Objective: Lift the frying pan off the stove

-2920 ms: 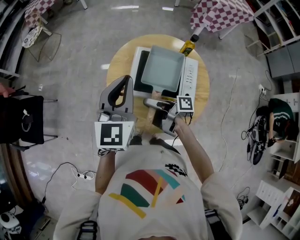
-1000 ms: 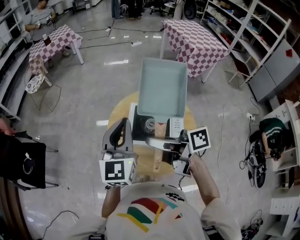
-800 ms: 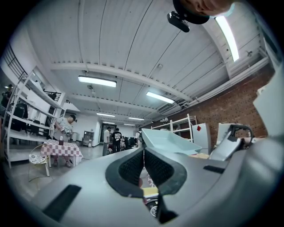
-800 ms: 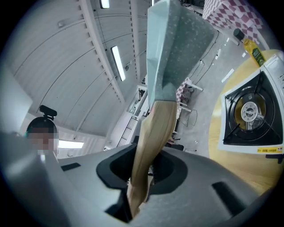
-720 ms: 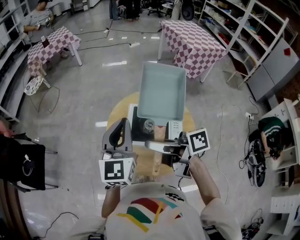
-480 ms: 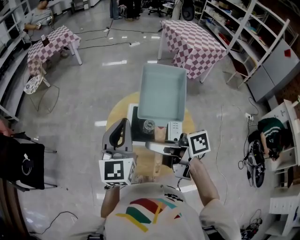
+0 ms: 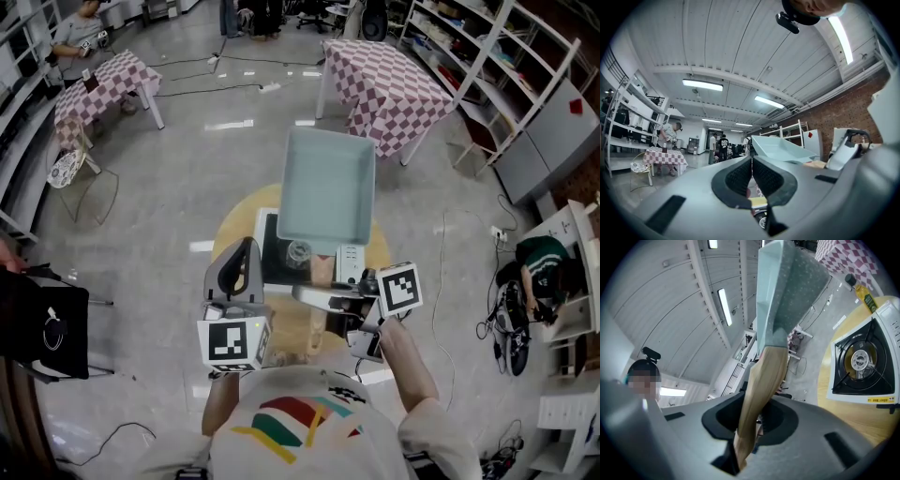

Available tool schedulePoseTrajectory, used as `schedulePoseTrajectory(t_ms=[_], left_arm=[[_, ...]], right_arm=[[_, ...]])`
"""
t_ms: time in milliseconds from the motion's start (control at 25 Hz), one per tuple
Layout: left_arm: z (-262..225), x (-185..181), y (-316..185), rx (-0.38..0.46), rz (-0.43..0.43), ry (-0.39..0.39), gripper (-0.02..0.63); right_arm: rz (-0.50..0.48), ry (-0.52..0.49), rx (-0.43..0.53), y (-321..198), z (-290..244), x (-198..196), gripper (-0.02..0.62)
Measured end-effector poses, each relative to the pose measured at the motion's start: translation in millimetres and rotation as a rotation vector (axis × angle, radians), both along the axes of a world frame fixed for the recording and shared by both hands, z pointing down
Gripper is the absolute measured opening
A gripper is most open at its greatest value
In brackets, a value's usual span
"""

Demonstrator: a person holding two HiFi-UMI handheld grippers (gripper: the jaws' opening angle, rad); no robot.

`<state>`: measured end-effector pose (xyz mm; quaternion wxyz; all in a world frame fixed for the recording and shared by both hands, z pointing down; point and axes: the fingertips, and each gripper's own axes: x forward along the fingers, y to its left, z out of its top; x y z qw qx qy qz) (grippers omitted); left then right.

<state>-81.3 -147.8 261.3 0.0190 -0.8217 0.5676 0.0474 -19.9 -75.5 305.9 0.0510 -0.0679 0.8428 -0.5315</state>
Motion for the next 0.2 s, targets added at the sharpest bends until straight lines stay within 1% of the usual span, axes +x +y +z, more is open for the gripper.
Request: schedulePoseTrajectory(t_ms=[200], left_arm=[[2.4,-3.3,-2.2,-0.002,-0.004,-0.005,0.006]], right_arm=[[0.0,-0.003,-0.003,-1.3,-1.2,-0.5,0.066]])
